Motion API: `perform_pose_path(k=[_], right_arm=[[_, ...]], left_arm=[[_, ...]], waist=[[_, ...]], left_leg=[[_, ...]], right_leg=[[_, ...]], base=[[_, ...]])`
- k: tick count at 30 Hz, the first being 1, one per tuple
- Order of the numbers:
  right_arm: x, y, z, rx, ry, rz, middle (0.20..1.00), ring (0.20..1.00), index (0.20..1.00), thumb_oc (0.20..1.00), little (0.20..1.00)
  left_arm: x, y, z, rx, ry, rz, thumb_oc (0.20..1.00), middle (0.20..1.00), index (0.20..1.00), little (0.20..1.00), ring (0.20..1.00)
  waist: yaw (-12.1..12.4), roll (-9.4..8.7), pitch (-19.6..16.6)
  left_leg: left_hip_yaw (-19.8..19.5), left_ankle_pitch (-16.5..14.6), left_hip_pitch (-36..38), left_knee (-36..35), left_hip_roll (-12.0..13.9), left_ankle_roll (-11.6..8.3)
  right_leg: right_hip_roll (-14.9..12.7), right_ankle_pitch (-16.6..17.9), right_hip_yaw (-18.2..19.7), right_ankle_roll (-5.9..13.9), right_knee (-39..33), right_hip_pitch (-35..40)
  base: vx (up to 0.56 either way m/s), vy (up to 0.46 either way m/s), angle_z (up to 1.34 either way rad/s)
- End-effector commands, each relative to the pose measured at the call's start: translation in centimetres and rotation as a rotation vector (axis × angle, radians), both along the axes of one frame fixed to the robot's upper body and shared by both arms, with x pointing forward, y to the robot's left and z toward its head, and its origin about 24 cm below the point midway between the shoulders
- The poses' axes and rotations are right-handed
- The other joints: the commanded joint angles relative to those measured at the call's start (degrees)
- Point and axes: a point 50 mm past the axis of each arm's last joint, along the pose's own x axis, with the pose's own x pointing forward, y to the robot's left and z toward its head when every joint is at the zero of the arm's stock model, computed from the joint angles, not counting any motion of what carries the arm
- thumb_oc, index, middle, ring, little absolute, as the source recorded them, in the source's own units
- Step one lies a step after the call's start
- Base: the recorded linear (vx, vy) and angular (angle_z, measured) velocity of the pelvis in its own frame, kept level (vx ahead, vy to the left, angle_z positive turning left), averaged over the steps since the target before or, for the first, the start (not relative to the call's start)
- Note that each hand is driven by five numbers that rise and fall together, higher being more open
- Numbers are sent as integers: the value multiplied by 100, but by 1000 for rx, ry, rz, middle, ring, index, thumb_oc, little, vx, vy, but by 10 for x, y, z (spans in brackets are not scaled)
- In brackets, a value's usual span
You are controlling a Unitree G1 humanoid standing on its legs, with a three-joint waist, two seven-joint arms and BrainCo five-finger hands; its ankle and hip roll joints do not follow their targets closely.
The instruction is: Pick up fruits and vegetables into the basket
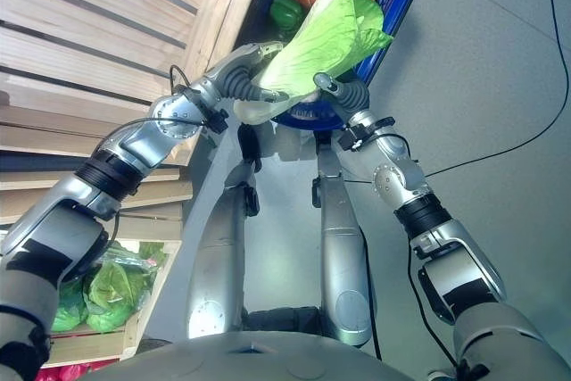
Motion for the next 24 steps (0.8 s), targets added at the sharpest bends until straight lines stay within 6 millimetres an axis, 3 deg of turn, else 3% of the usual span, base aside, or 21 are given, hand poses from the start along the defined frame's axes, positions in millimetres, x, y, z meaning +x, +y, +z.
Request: perform_pose_path(k=[1,11,12,13,14,19,24], right_arm=[[-22,28,49,123,-248,176,200,200,200,200,200],[-22,27,49,131,-254,179,200,200,200,200,200],[-22,27,49,132,-254,180,200,200,200,200,200],[-22,27,49,131,-255,178,200,200,200,200,200],[-22,28,49,131,-254,177,200,200,200,200,200],[-23,26,48,138,-259,170,200,200,200,200,200],[-23,25,47,151,-264,155,200,200,200,200,200]], left_arm=[[-16,-22,-11,53,42,-131,200,200,200,200,200],[-16,-22,-12,58,56,-122,200,200,200,200,200],[-15,-22,-13,58,55,-117,263,263,263,263,263],[-15,-22,-12,55,54,-114,492,492,492,492,492],[-15,-22,-13,51,55,-106,1000,1000,1000,1000,1000],[-13,-17,-13,-7,21,-53,1000,1000,1000,1000,1000],[-9,-2,-7,-232,-108,101,1000,1000,1000,1000,1000]], waist=[[58,-72,-193],[61,-66,-193],[63,-68,-193],[64,-66,-193],[64,-68,-193],[83,-70,-193],[124,-80,-193]], left_leg=[[-12,52,49,-293,-156,-209],[-20,64,52,-316,-170,-199],[-26,65,42,-310,-173,-202],[-33,65,41,-311,-178,-201],[-31,64,45,-313,-175,-200],[-58,76,54,-336,-182,-201],[-94,92,55,-331,-194,-201]], right_leg=[[31,-325,-455,388,363,148],[23,-304,-454,381,302,171],[19,-299,-457,382,299,167],[17,-300,-457,381,293,169],[19,-300,-457,381,298,168],[15,-295,-462,383,275,186],[13,-314,-472,377,277,206]], base=[[0,0,0],[0,0,0],[0,0,0],[0,0,0],[0,0,0],[0,0,0],[0,0,0]])
